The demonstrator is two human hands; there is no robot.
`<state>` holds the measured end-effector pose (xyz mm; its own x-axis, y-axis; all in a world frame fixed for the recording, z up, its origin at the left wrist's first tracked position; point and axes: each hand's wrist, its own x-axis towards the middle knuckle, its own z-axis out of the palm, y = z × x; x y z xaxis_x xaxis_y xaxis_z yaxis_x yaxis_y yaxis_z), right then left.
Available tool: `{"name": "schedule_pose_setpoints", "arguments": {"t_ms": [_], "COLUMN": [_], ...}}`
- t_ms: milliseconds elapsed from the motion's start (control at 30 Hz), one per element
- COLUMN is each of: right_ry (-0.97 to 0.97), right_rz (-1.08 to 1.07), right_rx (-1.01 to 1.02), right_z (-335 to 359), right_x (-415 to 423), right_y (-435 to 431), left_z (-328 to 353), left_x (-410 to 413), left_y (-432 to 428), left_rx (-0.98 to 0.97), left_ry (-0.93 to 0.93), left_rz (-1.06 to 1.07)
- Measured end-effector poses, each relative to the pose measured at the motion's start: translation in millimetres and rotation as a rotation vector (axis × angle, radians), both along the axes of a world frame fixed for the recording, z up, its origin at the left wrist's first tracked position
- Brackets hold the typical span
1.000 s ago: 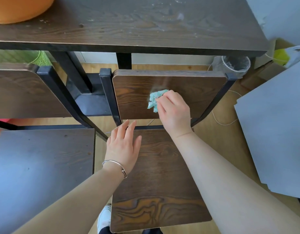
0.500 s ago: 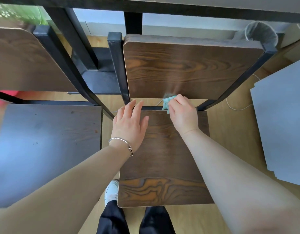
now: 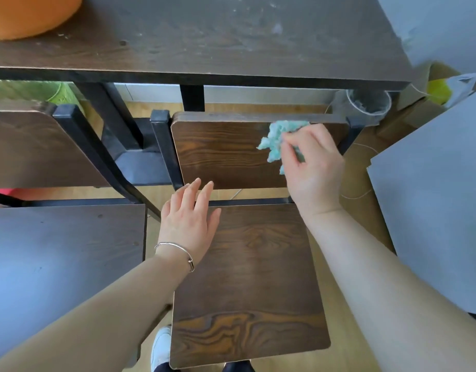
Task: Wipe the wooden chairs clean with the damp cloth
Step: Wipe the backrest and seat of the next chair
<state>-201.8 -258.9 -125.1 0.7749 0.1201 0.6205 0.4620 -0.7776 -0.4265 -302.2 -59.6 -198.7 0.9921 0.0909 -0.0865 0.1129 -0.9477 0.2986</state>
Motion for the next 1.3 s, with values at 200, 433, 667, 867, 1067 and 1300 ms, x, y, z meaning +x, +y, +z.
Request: {"name": "schedule_pose_setpoints", "arguments": {"t_ms": [200,433,667,867,1067,1300], "right_ry": [-0.055,-0.085,0.069,0.17,0.262,0.503], "right_rz": [0.088,0.117,0.122,0.13,0.128,0.104], "right_rx": [-0.071,-0.139,-0.177,-0.242,-0.344,-0.313], "right_z": [6,-37,-93,-124,-141,-138], "right_x": [28,24,10,2,-11,-29], "right_y": [10,11,10,8,1,-5], "left_z": [-2,-16,-33,-47,-49,-36], "left_x": [3,1,1,1,-4,-10], "left_y": [-4,-5,-4,0,3,-2], "left_rx": [0.026,0.078,0.094,0.16,0.185,0.204], "left_ry": [-0.007,0.022,0.025,0.014,0.044,0.046], "left_rz": [-0.011,-0.023,-0.013,-0.044,-0.054,-0.072]}}
